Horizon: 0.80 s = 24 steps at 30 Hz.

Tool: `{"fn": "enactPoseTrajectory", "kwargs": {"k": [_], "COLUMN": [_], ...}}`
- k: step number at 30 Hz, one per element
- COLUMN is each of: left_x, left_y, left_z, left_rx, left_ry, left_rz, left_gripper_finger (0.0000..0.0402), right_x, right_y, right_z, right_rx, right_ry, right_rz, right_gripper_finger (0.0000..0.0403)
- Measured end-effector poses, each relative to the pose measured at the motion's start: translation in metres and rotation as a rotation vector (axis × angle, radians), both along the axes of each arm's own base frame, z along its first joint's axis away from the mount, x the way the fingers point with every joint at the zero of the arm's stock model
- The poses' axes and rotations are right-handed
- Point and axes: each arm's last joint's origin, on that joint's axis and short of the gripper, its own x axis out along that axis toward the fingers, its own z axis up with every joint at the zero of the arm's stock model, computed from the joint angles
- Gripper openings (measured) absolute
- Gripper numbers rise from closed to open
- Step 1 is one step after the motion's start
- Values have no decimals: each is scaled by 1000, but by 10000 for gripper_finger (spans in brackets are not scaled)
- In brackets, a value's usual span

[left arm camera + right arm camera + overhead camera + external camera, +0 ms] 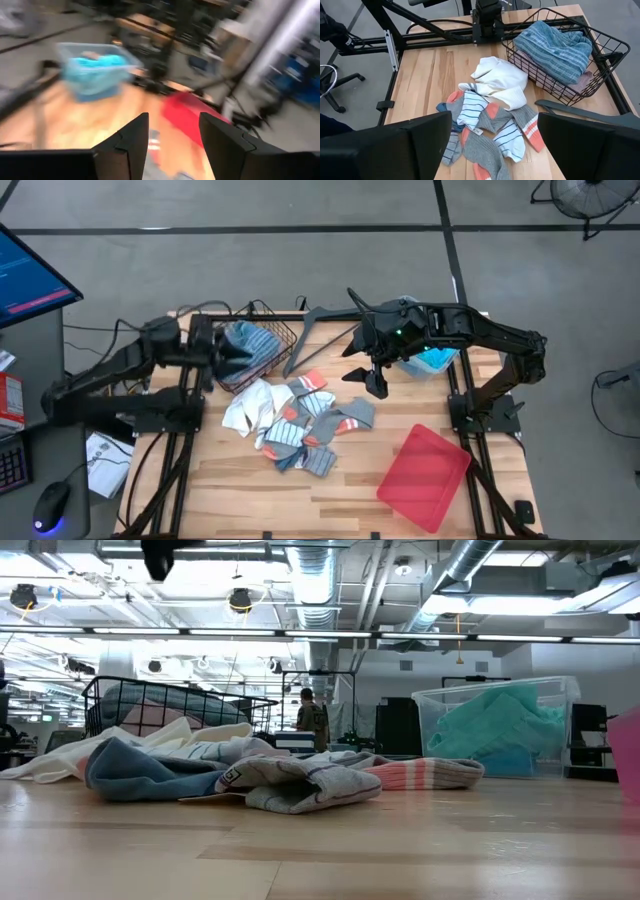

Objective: Pick & Place Cloths
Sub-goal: Put the white sock into the red bin

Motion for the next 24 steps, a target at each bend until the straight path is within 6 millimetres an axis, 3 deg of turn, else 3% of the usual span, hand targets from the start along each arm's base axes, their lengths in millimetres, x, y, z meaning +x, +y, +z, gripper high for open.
{"fn": "enactPoseTrajectory", "kwargs": {"k": [5, 13, 20, 24], "left_x": [15, 54, 79, 92], "left_y": [-29, -60, -67, -68], "left_z": [-8, -44, -90, -108], "left_rx": [77, 321, 440, 479], "left_ry": [78, 353, 696, 799], "left_rz": [-147, -139, -163, -120], "left_gripper_finger": [163, 187, 219, 230], "right_x": [0, 0, 0, 0], "right_y": [0, 0, 0, 0], "right_z": [0, 0, 0, 0], "right_rx": [19, 36, 44, 44], "right_ry": [2, 5, 5, 5], "right_rz": [-15, -29, -34, -35], "right_gripper_finger": [291, 291, 291, 291]}}
